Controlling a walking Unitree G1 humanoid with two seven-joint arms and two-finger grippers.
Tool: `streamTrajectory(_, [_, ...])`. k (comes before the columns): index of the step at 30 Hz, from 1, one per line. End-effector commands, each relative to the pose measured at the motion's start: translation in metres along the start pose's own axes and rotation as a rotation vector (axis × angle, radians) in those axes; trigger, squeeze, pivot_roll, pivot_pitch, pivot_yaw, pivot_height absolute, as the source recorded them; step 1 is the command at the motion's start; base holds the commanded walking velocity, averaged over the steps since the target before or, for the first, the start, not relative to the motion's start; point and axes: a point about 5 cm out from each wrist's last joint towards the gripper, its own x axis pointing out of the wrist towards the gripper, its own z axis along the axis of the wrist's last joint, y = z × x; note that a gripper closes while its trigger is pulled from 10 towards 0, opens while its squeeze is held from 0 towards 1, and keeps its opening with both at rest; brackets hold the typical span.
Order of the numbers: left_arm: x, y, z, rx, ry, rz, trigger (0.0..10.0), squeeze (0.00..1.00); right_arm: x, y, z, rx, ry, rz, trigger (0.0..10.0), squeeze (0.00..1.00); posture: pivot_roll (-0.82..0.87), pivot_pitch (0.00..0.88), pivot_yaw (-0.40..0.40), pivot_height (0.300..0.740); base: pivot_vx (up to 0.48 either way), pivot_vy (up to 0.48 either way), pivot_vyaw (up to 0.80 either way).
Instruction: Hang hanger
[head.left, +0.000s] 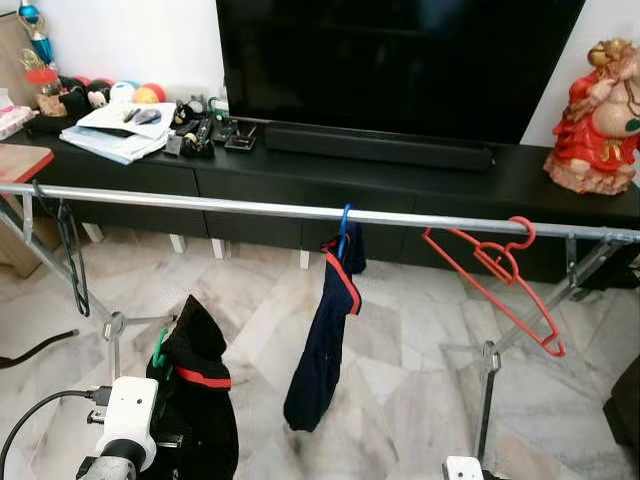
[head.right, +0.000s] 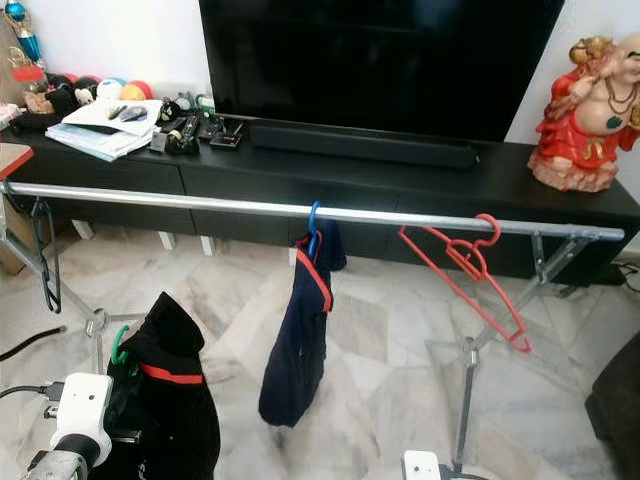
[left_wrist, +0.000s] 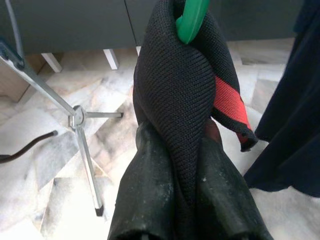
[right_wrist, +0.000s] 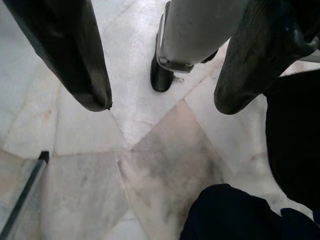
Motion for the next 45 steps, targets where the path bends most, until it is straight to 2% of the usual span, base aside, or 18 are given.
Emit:
streamTrajectory(1, [0.000, 0.003, 0.007, -0.009, -0.035, 0.013, 10.0, 0.00, 0.000, 0.001, -0.003, -0.010, 0.017, 0.001, 10.0, 0.00, -0.02, 0.049, -0.032, 0.740, 0.382, 0.000, 0.00])
streamTrajectory(5, [0.002, 0.001, 0.009, -0.013, -0.040, -0.002, 10.0, 0.00, -0.001, 0.001, -0.006, -0.006, 0.021, -0.002, 10.0, 0.00, -0.02, 0.051, -0.031, 0.740, 0.391, 0.000, 0.00])
streamTrajectory(11, [0.002, -0.001, 0.009, -0.011, -0.038, -0.010, 10.0, 0.00, -0.006, -0.017, -0.012, 0.002, 0.027, -0.019, 10.0, 0.00, -0.02, 0.054, -0.031, 0.740, 0.403, 0.000, 0.00])
streamTrajectory(16, [0.002, -0.002, 0.009, -0.011, -0.038, -0.012, 10.0, 0.00, -0.007, -0.023, -0.013, -0.002, 0.030, -0.022, 10.0, 0.00, -0.02, 0.060, -0.035, 0.740, 0.405, 0.000, 0.00])
streamTrajectory(22, [0.002, -0.005, 0.008, -0.011, -0.037, -0.022, 10.0, 0.00, -0.006, -0.017, -0.016, -0.008, 0.033, -0.015, 10.0, 0.00, -0.02, 0.065, -0.037, 0.740, 0.404, 0.000, 0.00])
streamTrajectory(25, [0.001, -0.013, 0.008, -0.007, -0.037, -0.078, 10.0, 0.00, -0.004, -0.001, -0.017, -0.012, 0.037, -0.002, 10.0, 0.00, -0.02, 0.077, -0.041, 0.740, 0.376, 0.000, 0.00])
streamTrajectory(27, [0.001, -0.015, 0.008, -0.006, -0.038, -0.093, 10.0, 0.00, -0.003, 0.001, -0.017, -0.013, 0.038, -0.001, 10.0, 0.00, -0.02, 0.077, -0.041, 0.740, 0.315, 0.000, 0.00])
streamTrajectory(30, [0.000, -0.020, 0.009, 0.017, -0.051, -0.151, 10.0, 0.00, -0.003, 0.004, -0.017, -0.015, 0.039, 0.002, 10.0, 0.00, -0.02, 0.080, -0.042, 0.740, 0.000, 0.000, 0.00])
streamTrajectory(31, [-0.001, -0.022, 0.010, 0.033, -0.054, -0.190, 10.0, 0.00, -0.002, 0.005, -0.016, -0.014, 0.038, 0.002, 10.0, 0.00, -0.01, 0.084, -0.043, 0.740, 0.000, 0.000, 0.00])
streamTrajectory(32, [-0.005, -0.028, 0.009, 0.075, -0.042, -0.295, 10.0, 0.00, -0.002, 0.006, -0.014, -0.015, 0.034, 0.002, 10.0, 0.00, -0.01, 0.085, -0.044, 0.740, 0.000, 0.000, 0.00])
streamTrajectory(33, [-0.005, -0.028, 0.009, 0.075, -0.042, -0.295, 10.0, 0.00, -0.002, 0.006, -0.014, -0.015, 0.034, 0.002, 10.0, 0.00, -0.01, 0.085, -0.044, 0.740, 0.000, 0.000, 0.00])
streamTrajectory(34, [-0.007, -0.029, 0.008, 0.103, -0.033, -0.341, 10.0, 0.00, -0.001, 0.006, -0.011, -0.015, 0.030, 0.005, 10.0, 0.00, -0.01, 0.088, -0.044, 0.740, 0.000, 0.000, 0.00])
streamTrajectory(37, [-0.007, -0.020, 0.009, 0.147, -0.037, -0.344, 10.0, 0.00, 0.000, 0.008, -0.006, -0.015, 0.021, 0.008, 10.0, 0.00, -0.01, 0.091, -0.044, 0.740, 0.000, 0.000, 0.00])
streamTrajectory(40, [-0.006, -0.015, 0.011, 0.151, -0.042, -0.331, 10.0, 0.00, 0.001, 0.008, -0.005, -0.016, 0.019, 0.009, 10.0, 0.00, 0.00, 0.092, -0.045, 0.740, 0.000, 0.000, 0.00])
streamTrajectory(42, [-0.005, -0.011, 0.016, 0.157, -0.065, -0.315, 10.0, 0.00, 0.001, 0.009, -0.003, -0.017, 0.016, 0.010, 10.0, 0.00, 0.00, 0.093, -0.045, 0.740, 0.000, 0.000, 0.00])
streamTrajectory(45, [0.000, -0.007, 0.033, 0.152, -0.147, -0.281, 10.0, 0.00, 0.000, 0.006, -0.006, -0.015, 0.017, 0.005, 10.0, 0.00, 0.00, 0.095, -0.047, 0.740, 0.000, 0.000, 0.00])
